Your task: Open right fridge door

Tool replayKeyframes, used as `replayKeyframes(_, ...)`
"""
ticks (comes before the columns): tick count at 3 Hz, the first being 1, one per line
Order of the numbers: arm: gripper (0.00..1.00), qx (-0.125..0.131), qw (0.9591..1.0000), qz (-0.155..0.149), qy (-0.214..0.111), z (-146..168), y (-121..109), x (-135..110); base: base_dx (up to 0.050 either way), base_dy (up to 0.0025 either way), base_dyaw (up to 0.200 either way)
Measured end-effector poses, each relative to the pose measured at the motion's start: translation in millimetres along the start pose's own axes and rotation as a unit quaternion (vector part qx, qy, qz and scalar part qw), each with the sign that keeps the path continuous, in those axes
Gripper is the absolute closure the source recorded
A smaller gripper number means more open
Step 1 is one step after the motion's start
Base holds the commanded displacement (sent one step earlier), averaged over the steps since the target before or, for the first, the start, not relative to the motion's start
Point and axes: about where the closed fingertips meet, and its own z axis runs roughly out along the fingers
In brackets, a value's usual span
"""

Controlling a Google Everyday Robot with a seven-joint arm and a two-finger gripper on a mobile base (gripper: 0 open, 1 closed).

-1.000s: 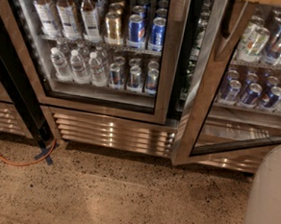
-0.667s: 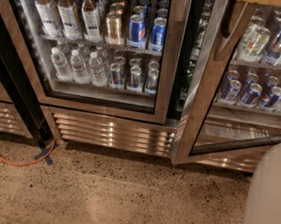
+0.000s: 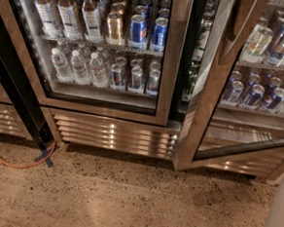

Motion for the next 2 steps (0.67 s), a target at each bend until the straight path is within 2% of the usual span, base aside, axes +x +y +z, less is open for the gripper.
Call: replayKeyframes(2, 1.00, 0.000, 1.0000, 0.000, 0.000, -0.1, 1.7, 0.2, 0.000, 0.00000, 0.000)
